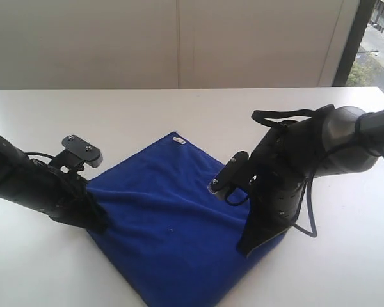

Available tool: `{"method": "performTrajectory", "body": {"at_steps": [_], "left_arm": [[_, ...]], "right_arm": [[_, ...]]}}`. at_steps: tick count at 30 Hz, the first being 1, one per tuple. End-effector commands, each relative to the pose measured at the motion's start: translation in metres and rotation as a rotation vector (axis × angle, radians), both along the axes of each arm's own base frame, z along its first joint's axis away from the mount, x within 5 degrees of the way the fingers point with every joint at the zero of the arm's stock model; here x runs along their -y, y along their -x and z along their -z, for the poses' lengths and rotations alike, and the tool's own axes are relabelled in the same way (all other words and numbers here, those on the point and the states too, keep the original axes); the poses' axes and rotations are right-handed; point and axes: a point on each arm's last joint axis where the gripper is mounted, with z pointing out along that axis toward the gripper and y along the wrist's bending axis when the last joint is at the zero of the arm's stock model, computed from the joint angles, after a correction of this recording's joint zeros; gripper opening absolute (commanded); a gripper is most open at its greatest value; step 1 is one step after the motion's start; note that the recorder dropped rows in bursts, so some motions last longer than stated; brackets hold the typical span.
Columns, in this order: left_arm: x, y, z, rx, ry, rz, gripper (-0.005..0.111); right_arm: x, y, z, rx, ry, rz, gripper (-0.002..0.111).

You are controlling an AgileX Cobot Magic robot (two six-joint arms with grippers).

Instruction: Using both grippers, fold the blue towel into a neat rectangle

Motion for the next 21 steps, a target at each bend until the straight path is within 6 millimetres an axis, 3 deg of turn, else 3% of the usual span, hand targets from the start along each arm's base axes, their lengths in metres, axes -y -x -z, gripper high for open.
{"method": "performTrajectory", "body": {"at_steps": [1,5,9,14,21], "left_arm": [[-0.001,0.002,0.009,-0.095,0.028,0.071,0.0],[0.01,0.005,-0.007,-0.149,0.118,0.16,0.0],[0.011,0.006,-0.033,-0.081,0.172,0.137,0.0],[0.009,0.012,-0.072,0.046,0.204,0.137,0.0],[0.006,0.021,-0.102,0.13,0.237,0.137,0.0]], "right_arm": [[0.002,0.004,0.002,-0.004,-0.021,0.011,0.0],[0.002,0.001,-0.019,0.073,-0.031,-0.016,0.0],[0.009,-0.009,-0.035,0.173,-0.018,0.006,0.0],[0.027,-0.016,-0.022,0.128,0.005,0.076,0.0],[0.03,-0.009,-0.007,0.046,0.021,0.107,0.0]]}}
